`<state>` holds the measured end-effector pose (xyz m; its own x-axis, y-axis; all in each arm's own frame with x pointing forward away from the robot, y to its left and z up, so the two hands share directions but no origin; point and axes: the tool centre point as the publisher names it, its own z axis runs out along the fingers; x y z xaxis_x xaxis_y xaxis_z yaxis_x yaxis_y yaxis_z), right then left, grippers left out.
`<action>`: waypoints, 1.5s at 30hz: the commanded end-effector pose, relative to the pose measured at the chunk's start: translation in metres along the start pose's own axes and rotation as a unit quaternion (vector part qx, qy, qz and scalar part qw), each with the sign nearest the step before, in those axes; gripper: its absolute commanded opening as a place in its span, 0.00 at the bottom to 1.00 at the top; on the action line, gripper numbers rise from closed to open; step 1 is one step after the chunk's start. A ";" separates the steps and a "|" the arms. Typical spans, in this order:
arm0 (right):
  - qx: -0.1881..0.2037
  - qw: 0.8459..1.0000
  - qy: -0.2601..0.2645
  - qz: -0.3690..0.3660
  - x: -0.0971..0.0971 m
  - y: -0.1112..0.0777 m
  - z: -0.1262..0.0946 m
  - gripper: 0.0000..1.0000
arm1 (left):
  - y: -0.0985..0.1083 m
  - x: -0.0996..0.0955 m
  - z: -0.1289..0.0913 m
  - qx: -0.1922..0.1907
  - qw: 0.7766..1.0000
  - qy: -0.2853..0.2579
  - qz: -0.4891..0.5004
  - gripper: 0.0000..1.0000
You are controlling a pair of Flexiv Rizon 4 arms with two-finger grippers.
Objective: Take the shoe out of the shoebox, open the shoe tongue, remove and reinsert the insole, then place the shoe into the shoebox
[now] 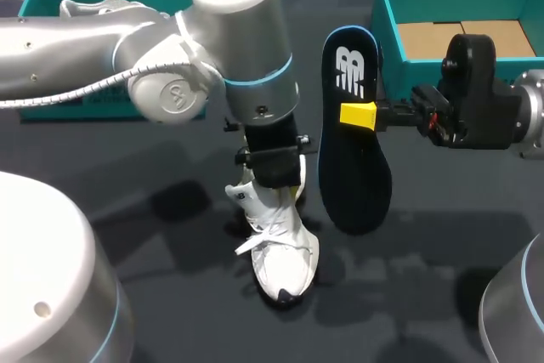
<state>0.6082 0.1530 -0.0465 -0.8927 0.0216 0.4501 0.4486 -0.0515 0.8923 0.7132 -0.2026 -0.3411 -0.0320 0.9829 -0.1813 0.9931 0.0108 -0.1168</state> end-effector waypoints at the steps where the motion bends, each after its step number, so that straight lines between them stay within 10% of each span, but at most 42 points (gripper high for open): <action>1: 0.000 1.000 -0.001 0.001 -0.001 0.000 0.002 0.00 | 0.007 -0.008 0.010 0.009 1.000 0.007 0.001 0.00; 18: 0.000 1.000 -0.001 0.001 -0.001 0.000 0.002 0.00 | 0.006 -0.022 0.031 0.031 0.999 0.013 0.043 0.03; 27: 0.000 1.000 -0.001 0.001 -0.001 0.000 0.002 0.00 | 0.006 -0.026 0.016 0.019 0.999 -0.012 0.040 1.00; 40: 0.000 1.000 -0.001 0.001 -0.001 0.000 0.002 0.00 | 0.019 -0.028 -0.099 -0.016 0.972 -0.233 0.036 1.00; 45: 0.000 1.000 -0.001 0.001 -0.001 0.000 0.002 0.00 | 0.019 -0.028 -0.099 -0.016 0.972 -0.233 0.036 1.00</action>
<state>0.6082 0.1531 -0.0465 -0.8927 0.0215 0.4501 0.4486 -0.0515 0.8923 0.7461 -0.2349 -0.2503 0.0007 0.8481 -0.5298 0.9972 -0.0404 -0.0633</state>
